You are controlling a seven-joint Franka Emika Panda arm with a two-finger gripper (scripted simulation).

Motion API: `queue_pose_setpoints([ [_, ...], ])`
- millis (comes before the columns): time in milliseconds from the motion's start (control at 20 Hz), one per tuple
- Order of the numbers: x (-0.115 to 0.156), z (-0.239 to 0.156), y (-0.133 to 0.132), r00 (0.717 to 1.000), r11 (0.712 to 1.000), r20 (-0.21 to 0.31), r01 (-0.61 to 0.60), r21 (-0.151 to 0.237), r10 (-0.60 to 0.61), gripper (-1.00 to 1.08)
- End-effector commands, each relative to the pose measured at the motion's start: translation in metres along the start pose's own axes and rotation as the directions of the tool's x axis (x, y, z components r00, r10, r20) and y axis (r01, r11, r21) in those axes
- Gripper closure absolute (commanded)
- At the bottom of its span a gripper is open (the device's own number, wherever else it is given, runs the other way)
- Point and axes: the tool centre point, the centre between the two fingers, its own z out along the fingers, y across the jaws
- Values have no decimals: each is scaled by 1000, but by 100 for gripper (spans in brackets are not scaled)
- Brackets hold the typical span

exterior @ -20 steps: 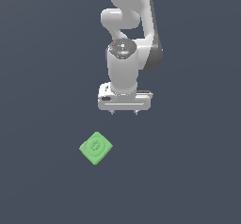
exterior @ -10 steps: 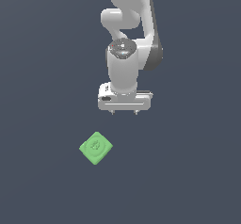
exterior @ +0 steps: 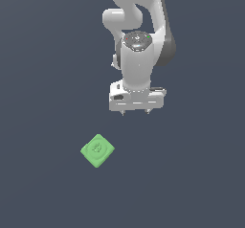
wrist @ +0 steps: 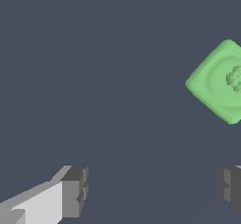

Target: Pick up the object and move it to a goal position.

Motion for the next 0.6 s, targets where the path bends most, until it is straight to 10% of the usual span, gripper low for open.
queue_pose_setpoints([
  [0, 0, 0, 0, 1000, 1000, 0, 0, 1, 0, -92],
  [550, 22, 15, 29, 991, 991, 3, -137, -1, 137, -92],
])
